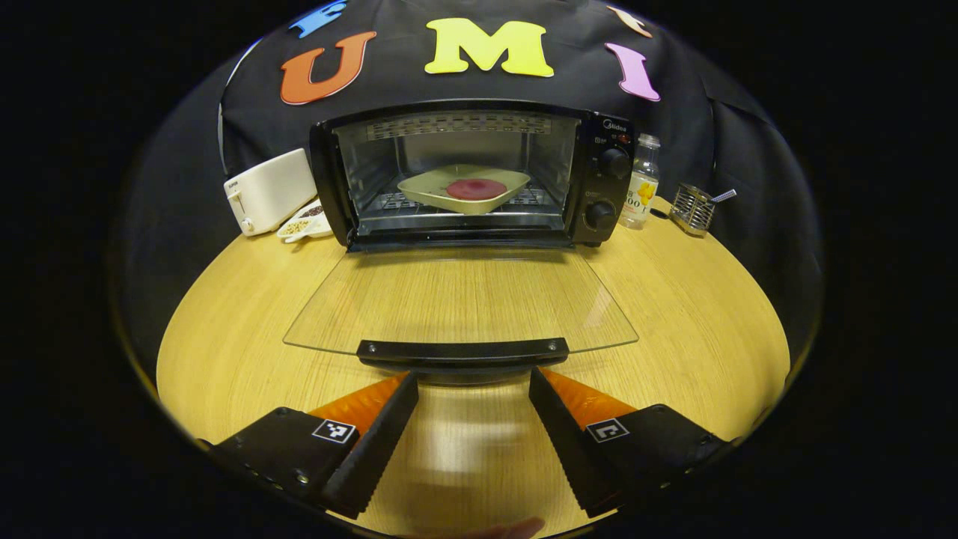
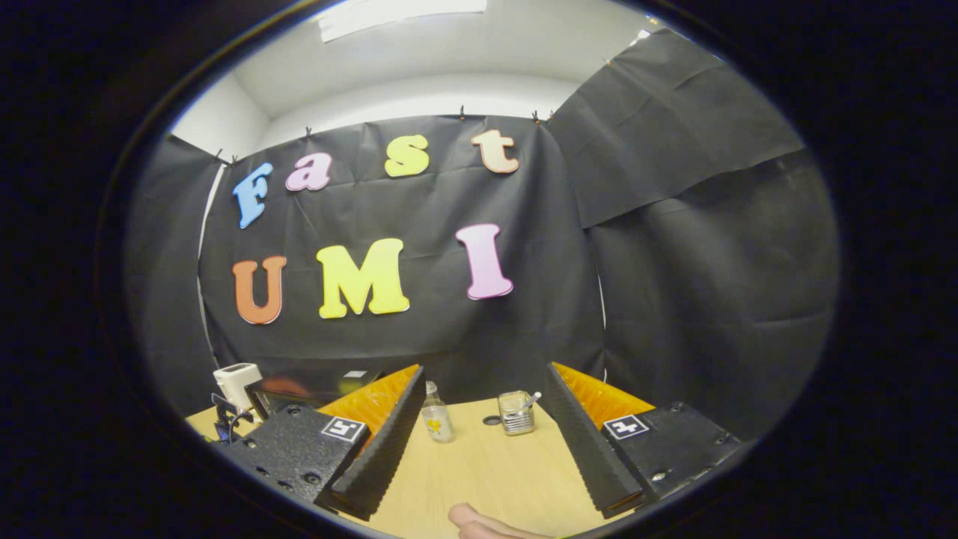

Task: Open the electric oven with the left hand, put the food in, and close the electric oven.

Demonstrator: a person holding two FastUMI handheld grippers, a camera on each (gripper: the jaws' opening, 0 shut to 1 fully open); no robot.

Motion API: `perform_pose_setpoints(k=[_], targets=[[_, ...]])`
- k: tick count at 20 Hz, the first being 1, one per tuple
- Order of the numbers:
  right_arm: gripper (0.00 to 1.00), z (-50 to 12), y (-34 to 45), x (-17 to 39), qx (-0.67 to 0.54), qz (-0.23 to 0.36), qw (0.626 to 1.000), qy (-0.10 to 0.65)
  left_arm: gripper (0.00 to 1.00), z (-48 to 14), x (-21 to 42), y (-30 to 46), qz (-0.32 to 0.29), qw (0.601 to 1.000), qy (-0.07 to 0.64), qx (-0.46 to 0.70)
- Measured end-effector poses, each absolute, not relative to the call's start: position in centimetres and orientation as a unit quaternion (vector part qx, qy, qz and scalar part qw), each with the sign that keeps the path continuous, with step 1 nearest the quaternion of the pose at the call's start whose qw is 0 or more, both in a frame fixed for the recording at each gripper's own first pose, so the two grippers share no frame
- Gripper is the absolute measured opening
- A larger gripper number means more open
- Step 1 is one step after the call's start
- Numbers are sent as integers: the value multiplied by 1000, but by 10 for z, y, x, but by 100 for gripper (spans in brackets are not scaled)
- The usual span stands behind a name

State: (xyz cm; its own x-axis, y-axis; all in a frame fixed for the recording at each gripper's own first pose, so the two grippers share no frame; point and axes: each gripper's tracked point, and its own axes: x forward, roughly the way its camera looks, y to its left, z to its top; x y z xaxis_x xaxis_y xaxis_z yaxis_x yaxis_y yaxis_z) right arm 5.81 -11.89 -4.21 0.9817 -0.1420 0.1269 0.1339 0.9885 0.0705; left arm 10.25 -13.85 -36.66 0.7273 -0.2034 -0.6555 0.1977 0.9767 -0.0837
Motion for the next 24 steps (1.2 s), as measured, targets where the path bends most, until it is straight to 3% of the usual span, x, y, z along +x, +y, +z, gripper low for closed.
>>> perform_pose_setpoints(k=[9,10,16,17,19,20,21,24], targets=[[96,-38,-120,29,29,-69,994,-77,95,-358,104,-139,-108,927,359,-12],[100,-38,-120,26,29,-68,994,-77,95,-356,104,-139,-108,927,358,-12],[96,-41,-119,11,27,-60,994,-82,95,-334,112,-137,-108,937,333,-10],[100,-43,-120,11,24,-61,995,-81,95,-332,113,-136,-107,937,332,-10],[95,-49,-123,11,17,-65,995,-71,95,-324,116,-137,-107,940,323,-5],[100,-49,-123,9,17,-63,995,-70,95,-321,117,-136,-108,941,320,-3],[96,-48,-122,8,18,-61,995,-71,95,-317,119,-137,-108,942,317,-2],[100,-49,-124,3,19,-61,995,-71,95,-302,128,-138,-109,946,304,5]])
